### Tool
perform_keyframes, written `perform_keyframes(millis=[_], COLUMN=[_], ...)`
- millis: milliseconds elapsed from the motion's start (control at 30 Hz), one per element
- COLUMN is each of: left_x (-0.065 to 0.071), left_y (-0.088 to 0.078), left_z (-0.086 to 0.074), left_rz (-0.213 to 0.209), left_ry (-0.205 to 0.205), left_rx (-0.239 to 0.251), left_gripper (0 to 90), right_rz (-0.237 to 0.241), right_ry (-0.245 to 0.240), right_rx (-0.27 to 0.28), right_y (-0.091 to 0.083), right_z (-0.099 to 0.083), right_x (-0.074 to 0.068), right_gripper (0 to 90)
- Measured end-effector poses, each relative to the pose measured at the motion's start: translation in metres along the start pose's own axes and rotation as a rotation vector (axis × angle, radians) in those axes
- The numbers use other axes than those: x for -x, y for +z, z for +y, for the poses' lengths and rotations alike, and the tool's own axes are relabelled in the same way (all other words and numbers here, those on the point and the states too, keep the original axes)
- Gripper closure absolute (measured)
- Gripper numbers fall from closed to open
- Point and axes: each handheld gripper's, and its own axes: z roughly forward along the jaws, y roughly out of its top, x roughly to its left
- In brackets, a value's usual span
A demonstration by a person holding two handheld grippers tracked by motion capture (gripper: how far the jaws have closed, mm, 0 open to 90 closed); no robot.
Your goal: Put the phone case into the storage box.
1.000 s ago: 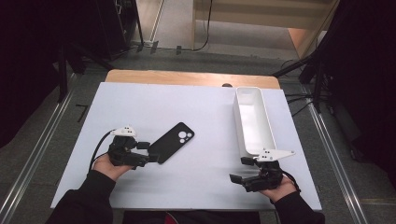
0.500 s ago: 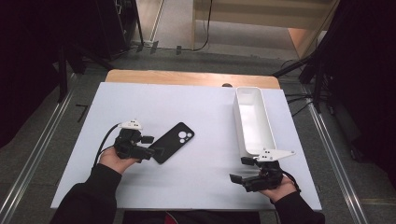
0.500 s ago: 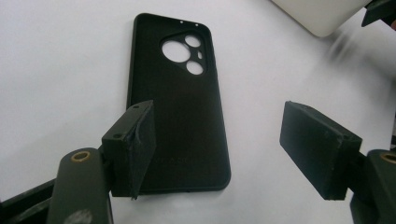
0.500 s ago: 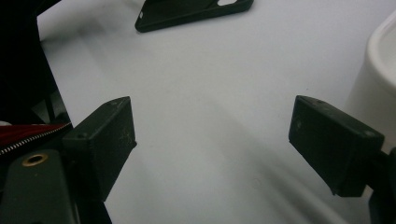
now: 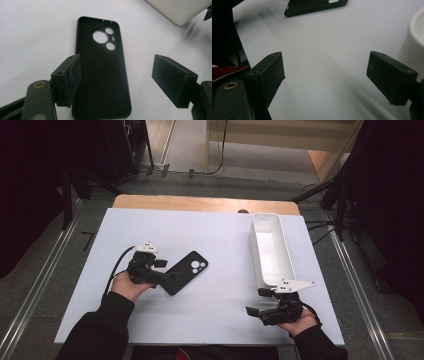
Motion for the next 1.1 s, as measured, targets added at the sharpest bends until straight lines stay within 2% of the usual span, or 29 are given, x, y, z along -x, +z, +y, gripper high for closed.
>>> perform_keyframes(millis=[167,333,367,500,533,567,600,633,667,800,900,1100], left_x=[-0.001,-0.002,-0.002,0.001,0.001,0.002,0.002,0.002,0.002,0.002,0.002,0.007], left_y=[0.006,0.011,0.013,0.019,0.021,0.023,0.024,0.025,0.026,0.028,0.030,0.033], left_z=[0.009,0.019,0.022,0.026,0.027,0.028,0.029,0.029,0.029,0.027,0.026,0.024], left_rz=[0.005,0.010,0.027,0.052,0.062,0.082,0.102,0.110,0.097,0.097,0.091,0.113], left_ry=[0.012,0.006,0.018,0.032,0.036,0.037,0.029,0.023,0.012,0.022,0.025,0.047], left_rx=[-0.002,0.014,0.011,0.016,0.013,0.019,0.016,0.020,0.016,0.003,0.011,0.013], left_gripper=[23.4,25.0,25.0,24.6,23.1,17.9,1.2,0.0,0.0,0.0,0.0,0.0], right_rz=[-0.001,-0.001,-0.002,-0.002,-0.002,-0.001,-0.001,0.000,-0.001,-0.003,-0.003,-0.005], right_ry=[0.003,0.002,0.001,0.006,0.006,0.005,0.005,0.006,0.008,0.008,0.006,0.002], right_rx=[-0.002,0.000,0.000,0.001,0.001,0.001,0.001,0.000,0.000,0.002,0.002,0.003], right_y=[0.000,0.000,0.000,0.000,0.000,0.000,0.000,0.000,0.000,-0.001,-0.001,-0.001], right_z=[0.000,0.000,0.000,0.000,0.000,0.000,0.000,0.000,0.000,-0.001,0.000,0.000], right_x=[0.000,0.000,0.000,0.000,0.000,0.000,0.001,0.001,0.001,0.001,0.001,0.001], right_gripper=[13.0,13.0,13.0,13.0,13.0,13.0,13.1,13.0,13.0,13.0,13.0,13.0])
